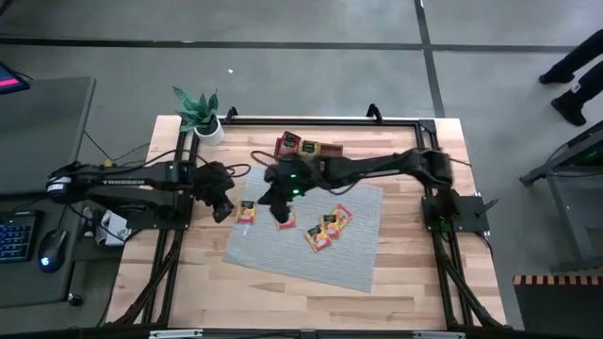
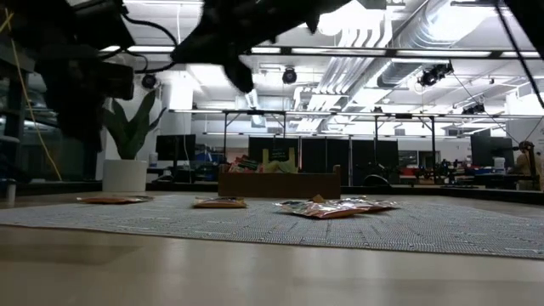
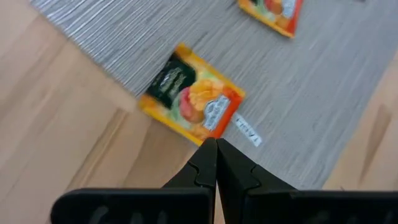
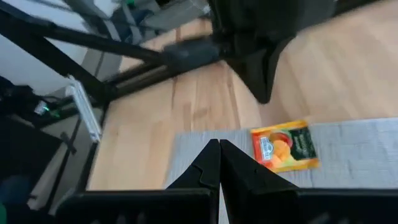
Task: Pick & Place Tea
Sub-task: Put the orange tea bag into the right section of the wooden organizer
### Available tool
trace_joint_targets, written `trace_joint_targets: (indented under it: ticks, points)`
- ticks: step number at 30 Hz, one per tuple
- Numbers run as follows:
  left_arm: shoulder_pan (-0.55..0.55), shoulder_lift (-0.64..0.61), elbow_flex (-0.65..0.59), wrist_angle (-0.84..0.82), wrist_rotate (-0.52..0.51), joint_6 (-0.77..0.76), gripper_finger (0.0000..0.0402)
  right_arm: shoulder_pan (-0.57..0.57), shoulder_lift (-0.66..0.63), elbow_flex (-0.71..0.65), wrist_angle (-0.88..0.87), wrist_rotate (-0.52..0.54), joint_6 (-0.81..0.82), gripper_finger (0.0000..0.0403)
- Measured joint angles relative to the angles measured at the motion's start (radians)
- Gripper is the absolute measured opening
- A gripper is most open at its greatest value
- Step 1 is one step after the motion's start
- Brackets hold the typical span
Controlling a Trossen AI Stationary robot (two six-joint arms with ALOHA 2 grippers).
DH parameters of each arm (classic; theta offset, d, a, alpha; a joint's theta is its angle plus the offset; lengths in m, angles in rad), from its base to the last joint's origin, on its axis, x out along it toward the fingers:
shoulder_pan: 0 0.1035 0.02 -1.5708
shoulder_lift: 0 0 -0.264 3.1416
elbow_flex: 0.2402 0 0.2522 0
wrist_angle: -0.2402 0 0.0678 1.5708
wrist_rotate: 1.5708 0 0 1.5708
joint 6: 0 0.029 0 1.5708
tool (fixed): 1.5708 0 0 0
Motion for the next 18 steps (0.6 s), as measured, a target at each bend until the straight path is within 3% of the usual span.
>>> trace_joint_targets:
  ticks: [10, 18]
  points:
    - [0.002, -0.019, -0.007, -0.018, -0.125, -0.095, 0.0, 0.01, 0.313, 0.312, -0.135, -0.08, -0.006, 0.0]
    - [0.002, -0.019, -0.007, -0.021, -0.231, -0.129, 0.0, 0.008, 0.408, 0.385, -0.148, -0.067, -0.005, 0.0]
